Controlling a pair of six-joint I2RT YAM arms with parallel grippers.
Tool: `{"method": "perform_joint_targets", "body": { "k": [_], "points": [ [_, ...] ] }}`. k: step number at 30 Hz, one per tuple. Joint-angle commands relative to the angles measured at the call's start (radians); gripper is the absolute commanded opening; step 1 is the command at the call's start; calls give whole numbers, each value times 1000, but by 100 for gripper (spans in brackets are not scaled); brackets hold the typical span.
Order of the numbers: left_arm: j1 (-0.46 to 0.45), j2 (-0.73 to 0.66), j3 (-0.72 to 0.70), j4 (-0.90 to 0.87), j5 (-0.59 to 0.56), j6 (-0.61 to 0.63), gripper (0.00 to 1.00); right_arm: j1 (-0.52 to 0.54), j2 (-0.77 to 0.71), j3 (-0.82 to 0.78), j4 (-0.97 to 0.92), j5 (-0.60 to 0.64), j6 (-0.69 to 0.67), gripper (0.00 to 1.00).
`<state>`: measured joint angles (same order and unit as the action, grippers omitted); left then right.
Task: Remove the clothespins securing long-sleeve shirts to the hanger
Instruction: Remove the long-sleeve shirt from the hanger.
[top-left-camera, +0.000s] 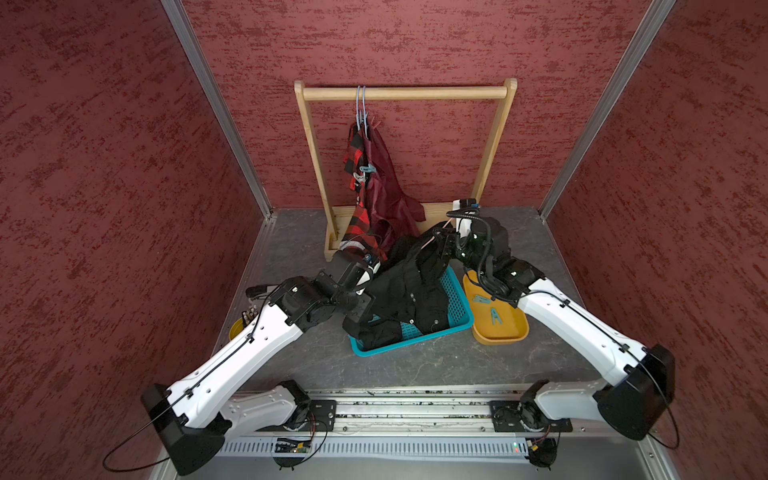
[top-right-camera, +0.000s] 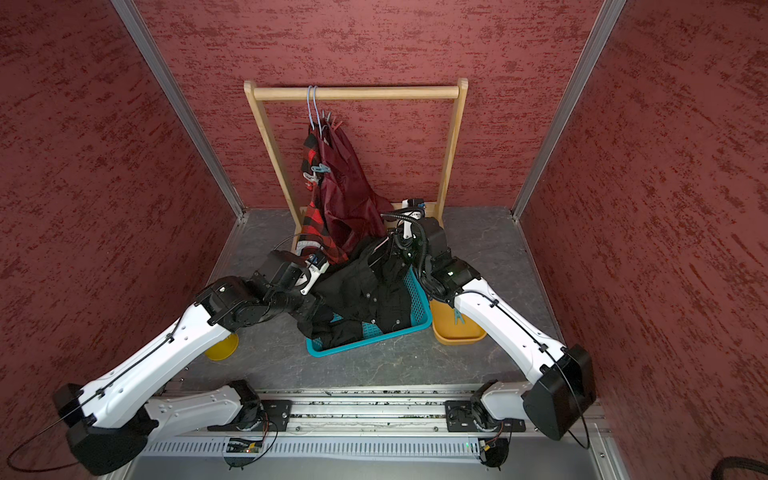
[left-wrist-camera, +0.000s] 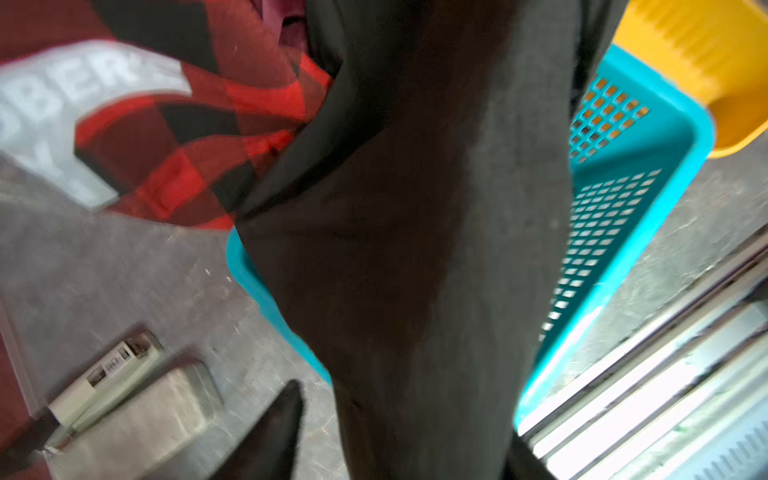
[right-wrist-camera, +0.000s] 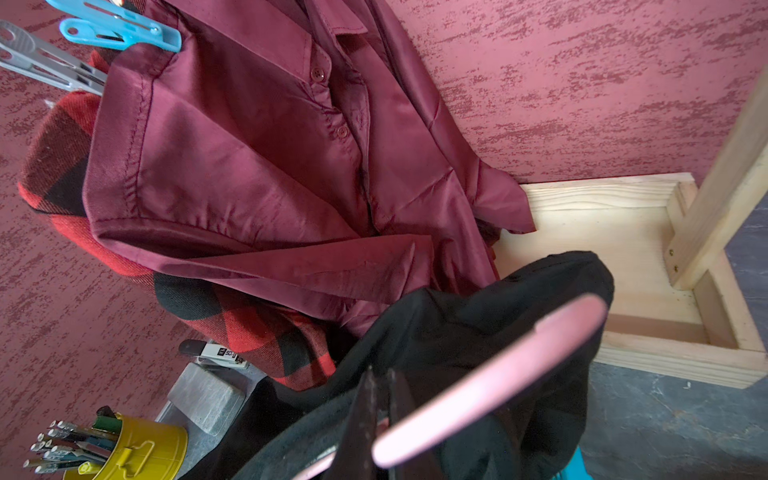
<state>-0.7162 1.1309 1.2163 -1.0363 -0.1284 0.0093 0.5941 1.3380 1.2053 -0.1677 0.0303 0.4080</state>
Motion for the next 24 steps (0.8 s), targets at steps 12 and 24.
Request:
{"method": "perform_joint_targets", "body": {
  "k": [12,24],
  "points": [
    [99,-83,-56,66,11,-20,0,0,-43,47,-41,77,-35,0],
    [245,-185,-104,70,64,-71,0,-60,-55,16,-64,82,-37,0]
  ]
}}
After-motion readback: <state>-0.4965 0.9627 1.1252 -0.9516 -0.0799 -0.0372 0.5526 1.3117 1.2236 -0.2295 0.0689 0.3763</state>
